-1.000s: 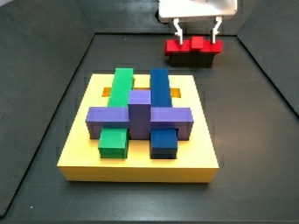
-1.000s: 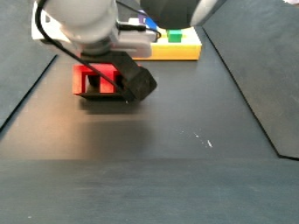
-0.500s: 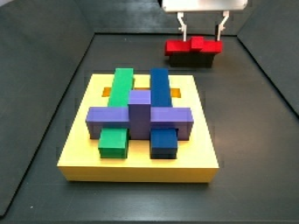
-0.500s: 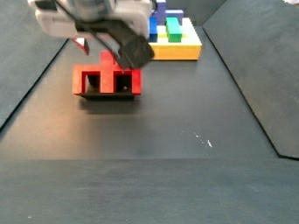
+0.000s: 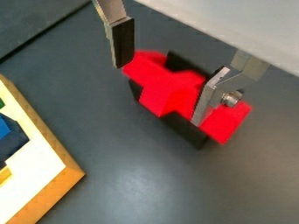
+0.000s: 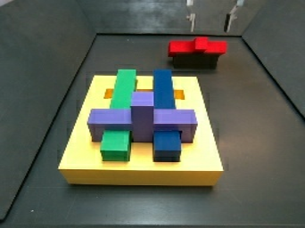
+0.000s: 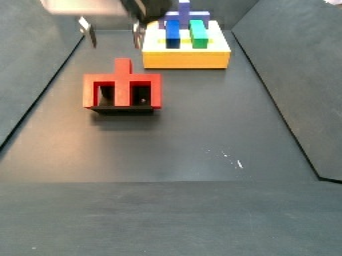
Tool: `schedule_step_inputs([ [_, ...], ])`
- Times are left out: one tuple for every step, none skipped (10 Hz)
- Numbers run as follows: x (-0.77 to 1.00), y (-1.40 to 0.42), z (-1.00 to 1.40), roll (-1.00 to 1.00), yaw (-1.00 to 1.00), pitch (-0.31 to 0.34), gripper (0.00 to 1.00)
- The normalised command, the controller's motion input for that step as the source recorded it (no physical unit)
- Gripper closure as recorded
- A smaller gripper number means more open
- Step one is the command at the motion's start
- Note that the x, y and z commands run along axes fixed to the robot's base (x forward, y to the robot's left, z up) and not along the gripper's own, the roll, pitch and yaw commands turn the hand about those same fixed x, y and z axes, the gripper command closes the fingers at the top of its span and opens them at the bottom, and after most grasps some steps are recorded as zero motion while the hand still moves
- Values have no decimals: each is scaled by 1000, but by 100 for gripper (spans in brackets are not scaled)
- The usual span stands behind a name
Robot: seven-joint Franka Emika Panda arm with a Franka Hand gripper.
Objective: Pick up the red object. Move up. Place the red object on the fixture. Regrasp the red object. Move to above the board. Insert the red object.
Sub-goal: Regrasp the red object.
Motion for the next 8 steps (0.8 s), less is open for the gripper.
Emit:
schedule_step_inputs([
  [69, 0, 300, 949, 20, 131, 0],
  [77, 3, 191, 954, 3, 126, 0],
  [163, 20, 126, 931, 6, 120, 0],
  [197, 0, 0, 974, 31, 83, 0],
  [163, 0, 0, 980, 103, 63, 0],
  [0, 0, -91, 1000, 169, 54, 0],
  [0, -34, -146, 1000, 217, 80, 0],
  [0, -46, -97, 1000, 226, 123, 0],
])
